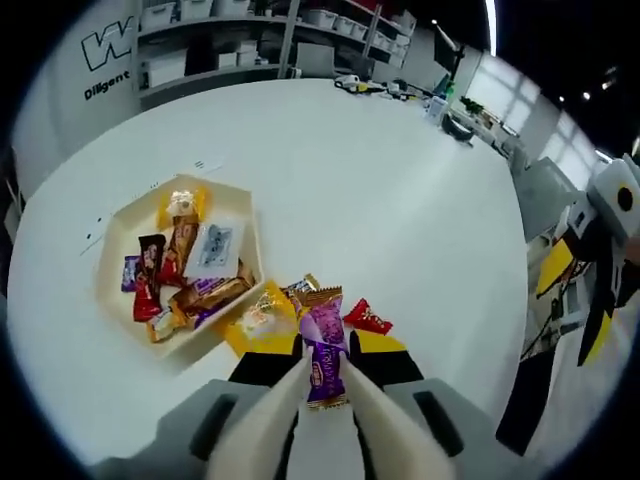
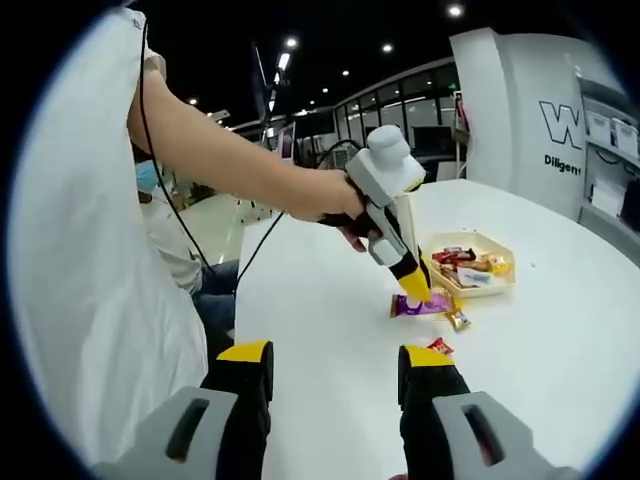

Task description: Place the target food into the container with the food tongs after gripping and lifting it, then release it inside without dropping or visibly crushing the food.

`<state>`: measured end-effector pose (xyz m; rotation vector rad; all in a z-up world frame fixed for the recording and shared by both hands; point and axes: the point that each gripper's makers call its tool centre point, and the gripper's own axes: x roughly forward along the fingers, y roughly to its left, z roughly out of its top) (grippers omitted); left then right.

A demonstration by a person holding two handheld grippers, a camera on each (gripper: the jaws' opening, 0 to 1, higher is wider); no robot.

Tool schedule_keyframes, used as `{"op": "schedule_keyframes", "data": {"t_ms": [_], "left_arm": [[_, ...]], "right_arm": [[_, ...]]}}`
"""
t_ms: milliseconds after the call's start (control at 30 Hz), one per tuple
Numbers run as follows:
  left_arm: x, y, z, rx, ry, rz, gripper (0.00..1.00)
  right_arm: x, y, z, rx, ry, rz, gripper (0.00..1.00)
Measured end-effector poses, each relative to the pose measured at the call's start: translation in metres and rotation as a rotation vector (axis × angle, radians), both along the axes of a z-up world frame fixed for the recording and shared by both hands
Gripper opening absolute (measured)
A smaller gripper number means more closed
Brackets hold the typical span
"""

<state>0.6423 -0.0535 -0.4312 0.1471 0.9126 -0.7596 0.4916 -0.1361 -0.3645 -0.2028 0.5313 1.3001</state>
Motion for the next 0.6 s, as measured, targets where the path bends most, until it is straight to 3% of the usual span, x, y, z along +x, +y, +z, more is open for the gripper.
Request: {"op": "schedule_keyframes", "data": {"t_ms": [267, 600], "left_arm": [[0.035, 0.016, 0.031, -0.021, -0.059, 0.041, 0.15], [0.088, 0.046, 0.063, -0.028, -0.117, 0.146, 0.16]], "right_arm": [[0.0, 0.0, 0.001, 0.001, -0.003, -0.002, 0.47], [-0.001, -0.002, 0.003, -0.003, -0.008, -0.01, 0.47]]}}
